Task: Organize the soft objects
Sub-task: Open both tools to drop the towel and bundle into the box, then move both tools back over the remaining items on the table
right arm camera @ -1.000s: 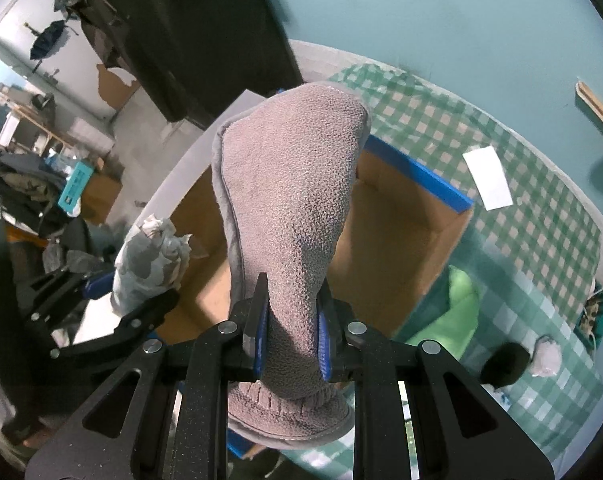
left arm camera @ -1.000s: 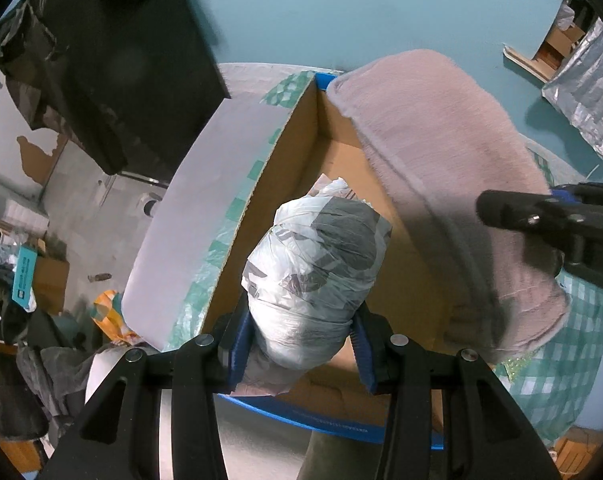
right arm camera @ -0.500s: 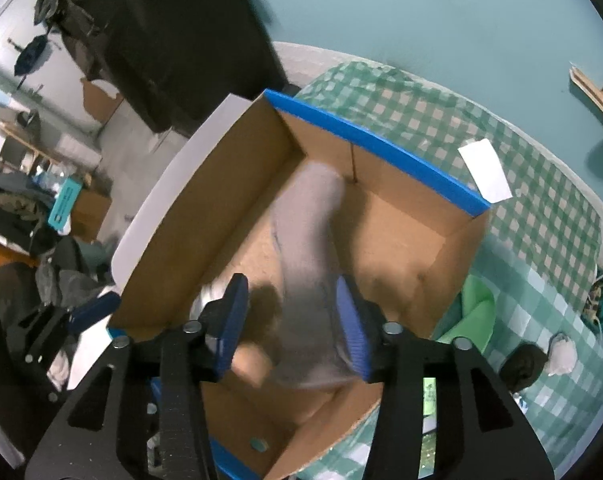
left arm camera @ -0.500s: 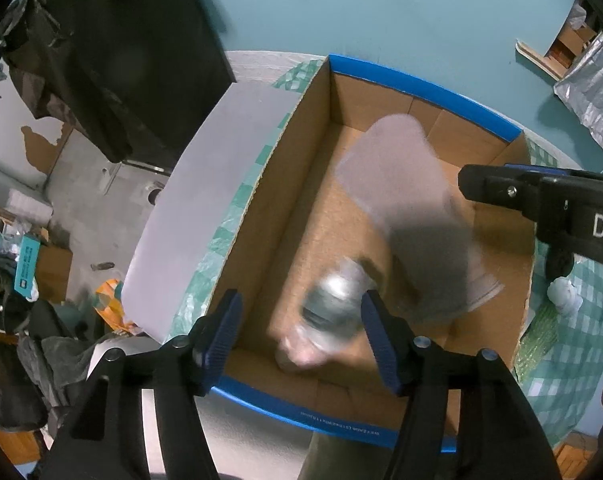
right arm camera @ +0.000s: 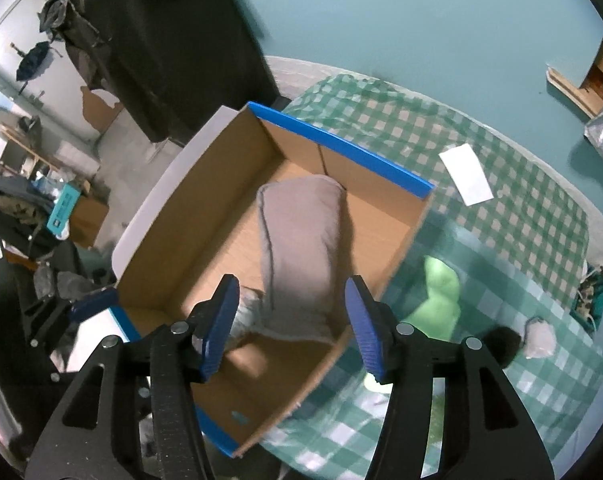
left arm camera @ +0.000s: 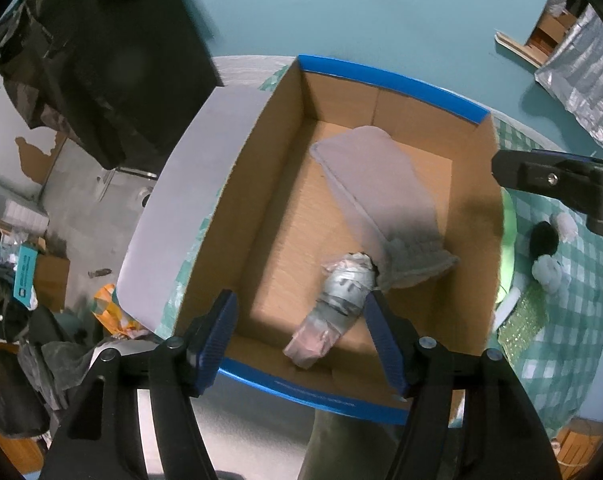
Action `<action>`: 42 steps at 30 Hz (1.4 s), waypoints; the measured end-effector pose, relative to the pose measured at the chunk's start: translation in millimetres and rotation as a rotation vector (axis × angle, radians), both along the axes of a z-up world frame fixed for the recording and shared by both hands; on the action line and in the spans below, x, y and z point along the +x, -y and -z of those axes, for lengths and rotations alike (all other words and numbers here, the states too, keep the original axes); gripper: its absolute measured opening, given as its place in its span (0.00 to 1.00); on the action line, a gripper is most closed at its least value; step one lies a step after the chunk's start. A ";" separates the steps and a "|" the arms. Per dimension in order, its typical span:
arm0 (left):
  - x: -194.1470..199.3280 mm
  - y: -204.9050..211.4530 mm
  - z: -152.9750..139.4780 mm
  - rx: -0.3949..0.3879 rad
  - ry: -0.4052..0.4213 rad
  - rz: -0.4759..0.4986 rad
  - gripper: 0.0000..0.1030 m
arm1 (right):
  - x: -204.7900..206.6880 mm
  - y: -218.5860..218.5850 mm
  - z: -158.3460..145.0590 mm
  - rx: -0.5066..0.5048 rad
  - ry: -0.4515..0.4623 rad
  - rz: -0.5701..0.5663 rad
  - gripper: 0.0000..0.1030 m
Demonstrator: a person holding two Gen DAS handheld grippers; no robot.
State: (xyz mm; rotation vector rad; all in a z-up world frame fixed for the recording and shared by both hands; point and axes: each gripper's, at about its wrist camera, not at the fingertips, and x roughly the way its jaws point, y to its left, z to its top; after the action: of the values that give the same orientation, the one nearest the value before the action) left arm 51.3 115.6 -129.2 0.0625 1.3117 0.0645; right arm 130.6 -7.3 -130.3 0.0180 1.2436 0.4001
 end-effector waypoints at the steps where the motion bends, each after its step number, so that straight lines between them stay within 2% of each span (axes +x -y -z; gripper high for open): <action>1: -0.1 1.1 0.0 0.000 0.001 0.004 0.65 | -2.1 4.3 -0.6 -0.003 0.001 0.004 0.55; 18: -16.7 65.7 -19.4 -0.026 0.033 0.132 0.65 | -35.4 85.5 -5.5 -0.035 0.004 0.087 0.55; 30: -29.8 115.0 -19.7 -0.017 0.025 0.234 0.65 | -57.0 148.1 2.6 -0.073 -0.009 0.146 0.55; 42: -36.0 152.9 -13.1 -0.004 0.016 0.303 0.65 | -68.0 183.6 14.9 -0.089 -0.019 0.152 0.55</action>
State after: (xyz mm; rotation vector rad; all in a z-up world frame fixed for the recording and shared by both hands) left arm 15.4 -37.3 -116.1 0.2559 1.2733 -0.1948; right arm 62.6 -190.9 -145.2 0.0405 1.2689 0.2128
